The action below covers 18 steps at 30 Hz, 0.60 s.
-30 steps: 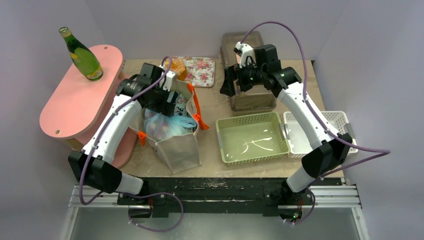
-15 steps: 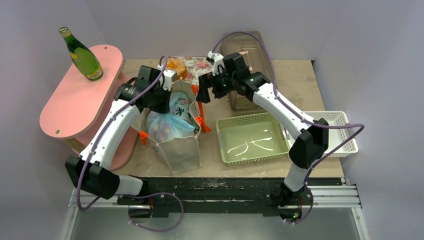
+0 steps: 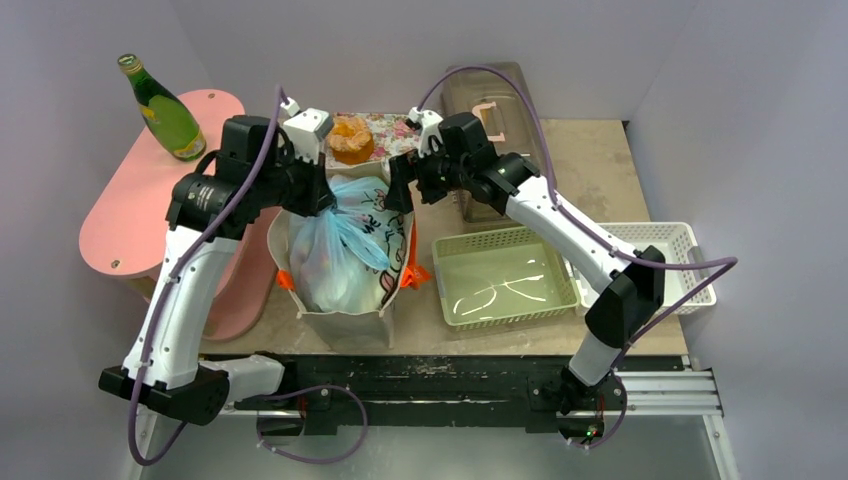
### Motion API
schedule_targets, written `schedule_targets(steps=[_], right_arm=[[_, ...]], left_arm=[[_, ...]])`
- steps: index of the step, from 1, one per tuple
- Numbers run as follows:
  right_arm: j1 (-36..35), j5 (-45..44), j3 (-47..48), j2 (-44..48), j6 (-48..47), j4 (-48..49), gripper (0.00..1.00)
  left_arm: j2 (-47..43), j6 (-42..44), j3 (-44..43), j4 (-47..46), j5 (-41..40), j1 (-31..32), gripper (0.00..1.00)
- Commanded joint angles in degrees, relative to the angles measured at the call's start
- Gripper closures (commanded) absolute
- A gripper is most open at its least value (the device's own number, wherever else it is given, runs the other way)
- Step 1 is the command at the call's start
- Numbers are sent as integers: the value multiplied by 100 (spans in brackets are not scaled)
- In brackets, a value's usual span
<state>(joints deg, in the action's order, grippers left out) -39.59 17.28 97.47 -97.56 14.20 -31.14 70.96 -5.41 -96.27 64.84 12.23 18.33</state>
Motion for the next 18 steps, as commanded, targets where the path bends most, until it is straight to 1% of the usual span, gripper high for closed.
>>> schedule_targets(steps=[1, 2, 4, 7, 8, 9, 13, 16, 18], right_arm=[[-6, -620, -105, 140, 95, 95, 11], [-5, -690, -164, 139, 94, 139, 18], [4, -940, -258, 140, 53, 162, 28], [5, -874, -271, 88, -1, 220, 40], [4, -856, -229, 41, -4, 214, 42], [4, -842, -168, -17, -12, 202, 42], [-9, -668, 176, -294, 19, 106, 26], [-81, -706, 276, -401, 64, 24, 20], [-161, -740, 223, -426, 74, -83, 19]], left_arm=[[-298, -2, -805, -696, 539, 4, 100], [-310, 67, -871, -684, 629, 4, 100], [-364, 147, -949, -712, 819, 4, 100], [-395, 180, -1164, -688, 955, 4, 100], [-390, 212, -1281, -673, 965, 4, 100], [-396, 249, -1394, -671, 941, -2, 100], [-328, 249, -1944, -587, 607, -40, 100], [-257, 140, -2361, -559, 314, -141, 100], [-202, 71, -2622, -591, 137, -186, 100]])
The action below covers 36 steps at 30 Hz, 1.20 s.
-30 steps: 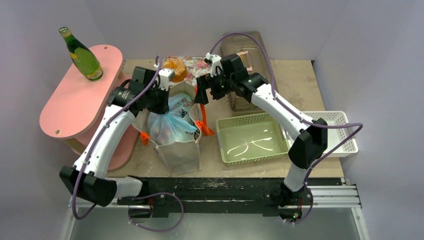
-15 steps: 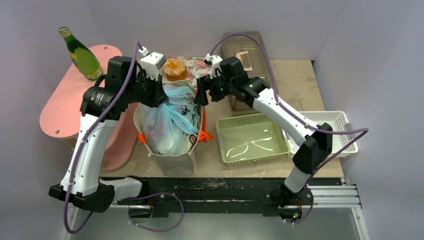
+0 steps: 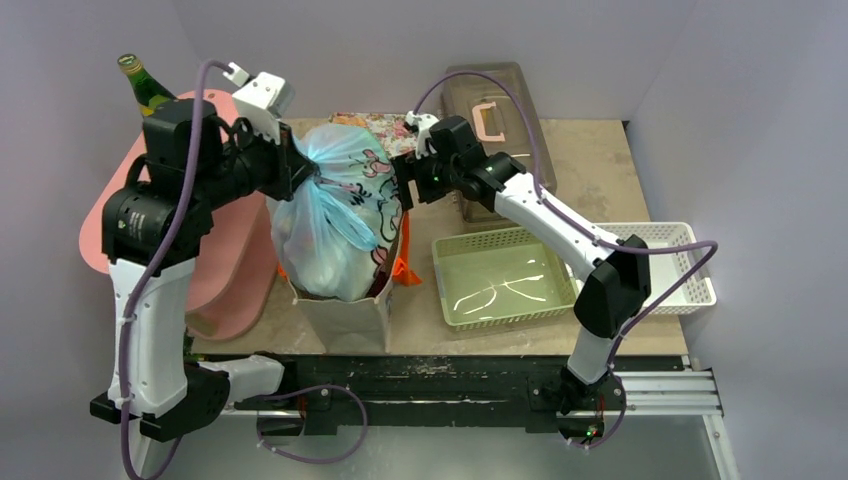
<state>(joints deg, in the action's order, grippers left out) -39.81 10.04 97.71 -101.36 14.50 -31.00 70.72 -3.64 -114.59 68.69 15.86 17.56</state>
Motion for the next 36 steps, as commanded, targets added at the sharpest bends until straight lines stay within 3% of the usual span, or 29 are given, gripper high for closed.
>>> schedule_targets(steps=[1, 4, 6, 8, 9, 23, 30, 36], right_arm=[[-191, -39, 161, -54, 48, -147, 20], [-270, -31, 34, -79, 52, -125, 26], [-273, 61, 124, -158, 66, -90, 50], [-273, 101, 370, -222, 75, -124, 92], [-273, 82, 499, -215, 85, -124, 100], [-255, -814, 1109, 1383, -160, 1383, 100], [67, -1810, 2102, 1531, -962, 1850, 100], [1167, -2110, 3257, 1377, -792, 1940, 100]], left_arm=[[-158, -151, -919, -990, -324, -124, 100], [-93, -290, -1249, -1039, -560, -156, 100], [-35, -371, -1517, -1033, -735, -165, 100], [-24, -409, -1692, -1099, -998, -185, 100], [-23, -409, -1774, -1133, -1140, -199, 100], [-199, -32, -2188, -2096, -2917, -447, 100], [-216, 199, -2315, -2526, -2909, -442, 100], [-261, -126, -2059, -2731, -2250, -442, 100]])
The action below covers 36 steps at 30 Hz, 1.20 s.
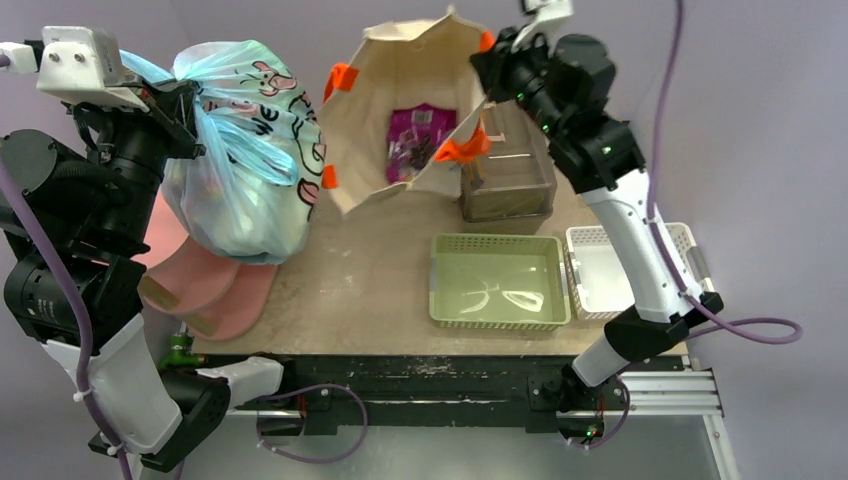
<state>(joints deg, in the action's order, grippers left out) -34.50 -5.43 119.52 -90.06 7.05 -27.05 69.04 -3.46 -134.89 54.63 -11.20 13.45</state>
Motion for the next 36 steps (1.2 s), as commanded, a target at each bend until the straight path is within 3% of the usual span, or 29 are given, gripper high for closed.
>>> schedule_targets(steps=[1, 4, 7, 12, 20, 26, 29, 33, 36], right_arm=[[738, -576, 1226, 249, -26, 1636, 100], [908, -701, 1608, 191, -145, 1957, 100], [1058, -1266, 1447, 198, -852, 2622, 100], [2327, -1774, 1433, -44, -917, 3300, 100], [3835, -1426, 1235, -464, -781, 3527, 100], [4261, -1287, 836, -885, -755, 3572, 100], [4308, -1209, 161, -934, -772, 3760, 100], [4354, -1348, -692, -1039, -835, 3904, 100], [4397, -1306, -546, -1231, -560, 3607, 100]], left_arm=[[-86, -175, 24, -1358, 558, -30, 100], [-21, -272, 221, -1315, 937, -29, 100], [-11, -336, 583, -1301, 1329, -28, 100], [-36, -340, 1159, -1284, 1709, -18, 100], [-167, -55, 2403, -1336, 2366, 84, 100], [-453, 259, 3832, -1563, 2582, 105, 100], [-625, 322, 4534, -1688, 2557, 105, 100], [-771, 570, 5136, -1702, 2539, 105, 100], [-806, 633, 5366, -1621, 2547, 105, 100]])
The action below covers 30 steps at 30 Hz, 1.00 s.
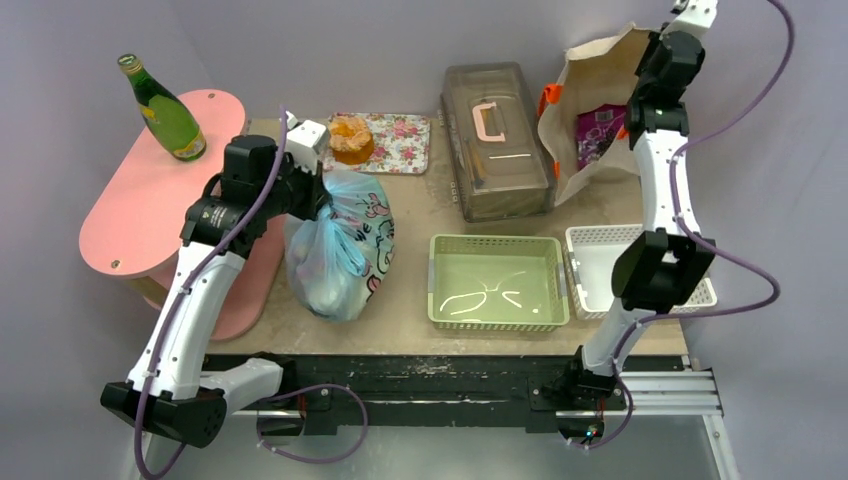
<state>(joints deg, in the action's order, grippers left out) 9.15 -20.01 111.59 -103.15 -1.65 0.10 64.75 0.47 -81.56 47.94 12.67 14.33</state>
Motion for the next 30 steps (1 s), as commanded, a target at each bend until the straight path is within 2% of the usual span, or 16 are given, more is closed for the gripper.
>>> schedule_targets(steps=[1, 5, 10, 11, 13, 15, 16, 19, 21, 24, 30], right_arm=[[40, 190, 379, 18, 443, 767, 100], [105, 270, 1112, -479, 540, 126, 100], [293, 86, 2396, -1912, -102, -998, 100], [269, 136, 2348, -2000, -431, -845, 100], [254, 315, 2215, -1972, -493, -612, 98], [191, 398, 2257, -1992, -711, -649, 88], [173, 372, 2221, -1955, -730, -678, 81], [154, 525, 1728, -1612, -776, -679, 47], [136, 616, 1375, -1364, -842, -739, 32], [94, 761, 1384, -1078, -835, -1334, 3], [-206, 1366, 1178, -118, -1133, -1761, 1]], left_arm=[[-382, 245, 92, -926, 165, 17, 100], [-355, 199, 325, -832, 139, 17, 100], [-164, 46, 612, -783, 85, 17, 100], [-122, 27, 678, -790, 101, 17, 100], [-48, 3, 814, -861, 134, 17, 100], [52, 3, 883, -933, 161, 17, 100], [100, 5, 887, -962, 161, 17, 100], [216, 6, 851, -1023, 159, 17, 100], [288, 6, 828, -1023, 159, 17, 100], [418, 6, 801, -1023, 159, 18, 100], [783, 6, 847, -981, 165, 254, 100]])
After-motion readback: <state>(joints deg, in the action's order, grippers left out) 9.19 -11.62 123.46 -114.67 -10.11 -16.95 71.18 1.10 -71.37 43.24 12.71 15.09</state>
